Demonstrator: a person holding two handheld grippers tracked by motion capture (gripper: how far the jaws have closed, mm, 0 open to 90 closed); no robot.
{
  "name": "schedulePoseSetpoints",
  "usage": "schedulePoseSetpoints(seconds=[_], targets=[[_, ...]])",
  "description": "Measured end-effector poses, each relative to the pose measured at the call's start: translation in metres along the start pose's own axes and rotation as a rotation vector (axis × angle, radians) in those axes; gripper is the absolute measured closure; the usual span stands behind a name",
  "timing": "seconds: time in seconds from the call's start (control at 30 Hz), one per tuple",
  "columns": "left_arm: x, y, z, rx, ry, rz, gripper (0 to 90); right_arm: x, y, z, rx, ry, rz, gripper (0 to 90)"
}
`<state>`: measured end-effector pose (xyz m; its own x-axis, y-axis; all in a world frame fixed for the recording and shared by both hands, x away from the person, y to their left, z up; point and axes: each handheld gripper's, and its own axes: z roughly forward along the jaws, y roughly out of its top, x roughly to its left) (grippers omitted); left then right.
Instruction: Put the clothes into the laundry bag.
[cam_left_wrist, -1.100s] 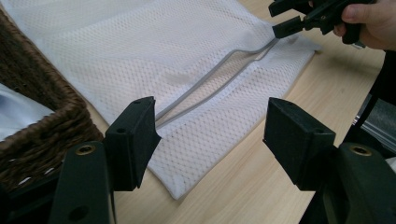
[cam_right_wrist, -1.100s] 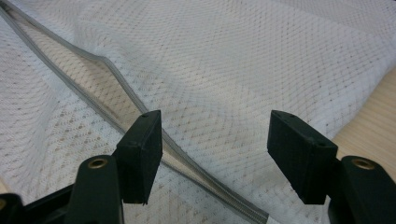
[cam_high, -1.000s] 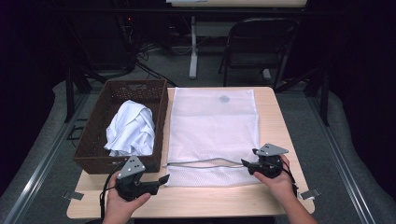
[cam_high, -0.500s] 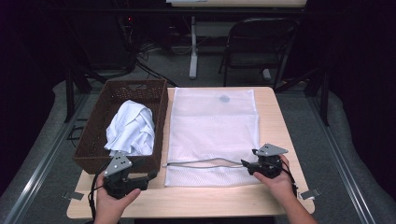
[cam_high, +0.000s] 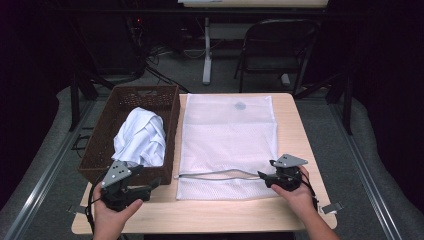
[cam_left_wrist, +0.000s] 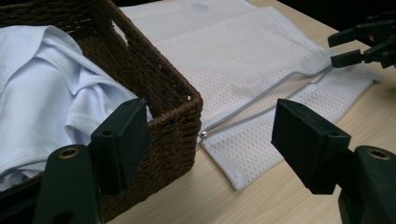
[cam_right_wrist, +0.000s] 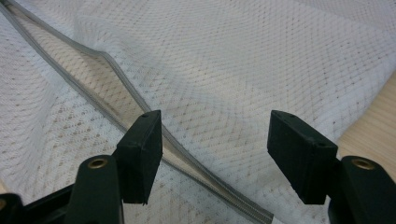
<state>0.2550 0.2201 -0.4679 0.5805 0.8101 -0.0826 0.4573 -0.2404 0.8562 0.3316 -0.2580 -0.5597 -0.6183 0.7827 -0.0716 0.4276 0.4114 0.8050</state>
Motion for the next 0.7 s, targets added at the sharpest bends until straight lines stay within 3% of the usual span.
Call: schedulePoseSetpoints(seconds=[0.17, 0.37, 0.7], targets=[[0.006, 0.005, -0.003, 0.002, 0.028, -0.004, 27.1, 0.0, 0.0, 0.0, 0.0, 0.001, 0.007, 35.8], [0.019, 0.011, -0.001, 0.024, 0.048, -0.05, 24.2, 0.0, 0.0, 0.0, 0.001, 0.003, 0.001, 35.8], [0.032, 0.023, 0.004, 0.043, 0.077, -0.066, 20.6, 0.001, -0.001, 0.001, 0.002, 0.004, -0.001, 35.8]])
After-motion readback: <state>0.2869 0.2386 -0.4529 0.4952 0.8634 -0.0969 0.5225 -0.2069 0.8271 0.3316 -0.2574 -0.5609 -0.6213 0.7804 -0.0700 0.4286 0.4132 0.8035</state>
